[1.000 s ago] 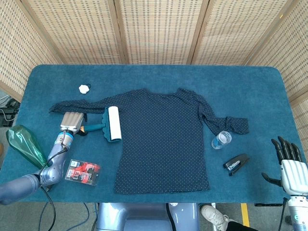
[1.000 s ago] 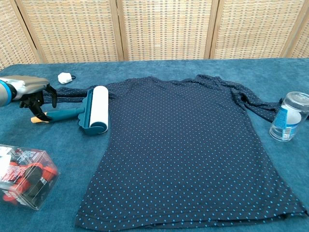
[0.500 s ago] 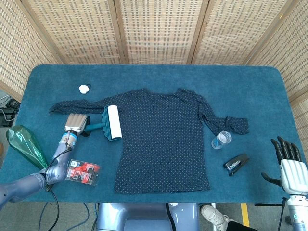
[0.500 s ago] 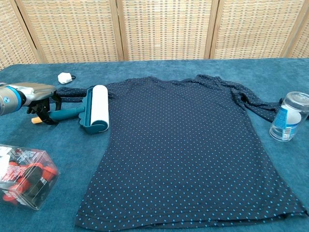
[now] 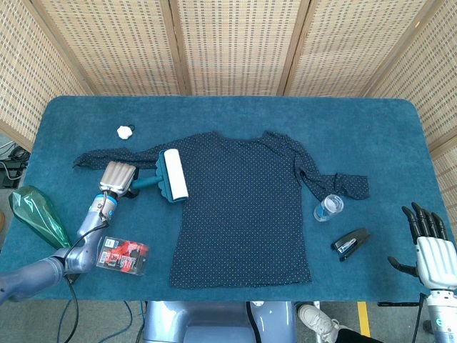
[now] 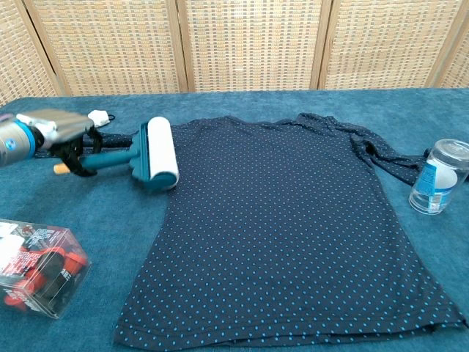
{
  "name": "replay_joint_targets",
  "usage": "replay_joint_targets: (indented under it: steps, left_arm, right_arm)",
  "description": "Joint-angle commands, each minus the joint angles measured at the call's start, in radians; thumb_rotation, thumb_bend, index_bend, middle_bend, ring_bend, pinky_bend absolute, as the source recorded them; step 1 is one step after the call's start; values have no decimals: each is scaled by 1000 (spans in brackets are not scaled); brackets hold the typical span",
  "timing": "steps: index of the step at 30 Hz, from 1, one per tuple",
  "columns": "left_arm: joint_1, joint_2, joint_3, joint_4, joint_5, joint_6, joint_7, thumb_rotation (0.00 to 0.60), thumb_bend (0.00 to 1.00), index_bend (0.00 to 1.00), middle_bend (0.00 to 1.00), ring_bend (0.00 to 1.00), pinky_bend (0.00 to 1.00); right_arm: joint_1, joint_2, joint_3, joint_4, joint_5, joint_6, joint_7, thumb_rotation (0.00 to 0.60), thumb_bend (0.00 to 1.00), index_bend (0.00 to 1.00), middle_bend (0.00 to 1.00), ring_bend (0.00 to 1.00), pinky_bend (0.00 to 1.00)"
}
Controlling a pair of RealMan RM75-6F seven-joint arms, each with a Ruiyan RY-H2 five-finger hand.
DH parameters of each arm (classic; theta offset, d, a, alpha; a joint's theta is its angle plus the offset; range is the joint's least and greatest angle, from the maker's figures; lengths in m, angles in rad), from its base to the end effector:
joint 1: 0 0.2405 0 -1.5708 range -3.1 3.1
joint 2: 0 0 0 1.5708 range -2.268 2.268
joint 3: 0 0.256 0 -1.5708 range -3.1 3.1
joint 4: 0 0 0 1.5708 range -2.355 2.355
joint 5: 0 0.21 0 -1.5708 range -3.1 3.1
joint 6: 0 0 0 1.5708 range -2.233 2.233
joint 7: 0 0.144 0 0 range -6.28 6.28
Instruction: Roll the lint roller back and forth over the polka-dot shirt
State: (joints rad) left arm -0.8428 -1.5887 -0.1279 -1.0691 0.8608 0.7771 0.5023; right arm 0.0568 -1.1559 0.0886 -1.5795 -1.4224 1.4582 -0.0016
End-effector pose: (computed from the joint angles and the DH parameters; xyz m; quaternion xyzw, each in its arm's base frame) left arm -0.2262 0.4144 0.0015 -0.7490 -0.3356 -0.2007 0.5348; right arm -0.3280 -0.1799 0.1565 0.5596 -0.4116 0.3737 0.6146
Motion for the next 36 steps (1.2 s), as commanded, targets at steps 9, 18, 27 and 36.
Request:
replay_joint_targets:
  steps: [9,18,27,36]
  left_arm:
    - [-28,111,-10,-138,52,-1,5,600,415,862,910,745,630]
    - [-107,192,7,-232,-32,-92,125,600,414,868,910,745,630]
    - [-270,253,85,-327,-339,-120,350,600,414,870,910,745,630]
    - [-427,218,177,-352,-614,-73,501,600,416,870,910,745,630]
  right_arm:
    - [-1,3,1,-3,0,3,4,600,67,0,0,0,0]
    - [0,4,3,0,6,-2,9,600,67,0,0,0,0]
    - [2,4,6,8,17,-13,18,600,67,0,0,0,0]
    - [6,5,6,14,26,-28,29,600,67,0,0,0,0]
